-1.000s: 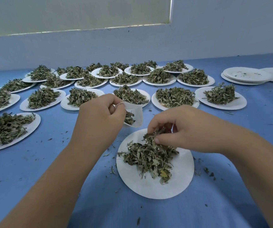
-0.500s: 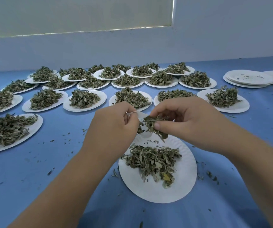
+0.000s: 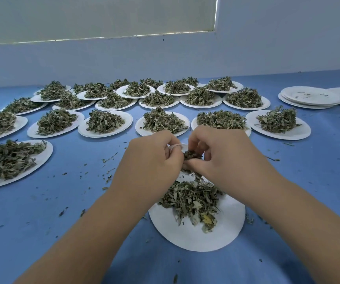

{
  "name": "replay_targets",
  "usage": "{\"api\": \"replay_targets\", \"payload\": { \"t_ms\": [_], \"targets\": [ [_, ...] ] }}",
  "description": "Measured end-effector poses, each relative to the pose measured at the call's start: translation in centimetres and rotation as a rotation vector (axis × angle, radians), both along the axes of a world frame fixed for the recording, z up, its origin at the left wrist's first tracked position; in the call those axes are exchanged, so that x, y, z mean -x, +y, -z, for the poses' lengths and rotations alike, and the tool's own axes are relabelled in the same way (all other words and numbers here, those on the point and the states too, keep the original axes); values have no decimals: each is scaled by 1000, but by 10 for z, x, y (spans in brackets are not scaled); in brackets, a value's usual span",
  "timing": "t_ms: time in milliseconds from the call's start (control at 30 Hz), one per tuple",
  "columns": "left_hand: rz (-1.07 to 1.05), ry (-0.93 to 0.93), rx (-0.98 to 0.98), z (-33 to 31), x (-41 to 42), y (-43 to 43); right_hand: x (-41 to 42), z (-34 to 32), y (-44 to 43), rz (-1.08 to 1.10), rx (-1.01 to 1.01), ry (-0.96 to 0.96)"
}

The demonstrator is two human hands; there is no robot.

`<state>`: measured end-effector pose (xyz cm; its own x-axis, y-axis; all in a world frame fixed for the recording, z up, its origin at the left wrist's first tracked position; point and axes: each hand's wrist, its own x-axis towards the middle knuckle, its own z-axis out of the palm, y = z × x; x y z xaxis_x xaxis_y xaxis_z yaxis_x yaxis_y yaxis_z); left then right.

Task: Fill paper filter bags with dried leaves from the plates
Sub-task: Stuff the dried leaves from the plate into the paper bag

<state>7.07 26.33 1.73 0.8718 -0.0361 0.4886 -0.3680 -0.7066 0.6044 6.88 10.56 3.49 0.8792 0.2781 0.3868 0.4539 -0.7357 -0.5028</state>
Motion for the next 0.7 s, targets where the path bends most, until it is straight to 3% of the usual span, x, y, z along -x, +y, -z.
{"api": "replay_targets", "payload": {
  "t_ms": [233, 500, 700],
  "targets": [
    [-8, 33, 34, 1, -1, -1, -1, -3, -3, -63, -89, 114],
    [8, 19, 44, -2, 1, 0, 0, 2, 5, -70, -88, -72],
    [28, 52, 74, -2, 0, -2, 1, 6, 6, -45, -53, -78]
  ]
}}
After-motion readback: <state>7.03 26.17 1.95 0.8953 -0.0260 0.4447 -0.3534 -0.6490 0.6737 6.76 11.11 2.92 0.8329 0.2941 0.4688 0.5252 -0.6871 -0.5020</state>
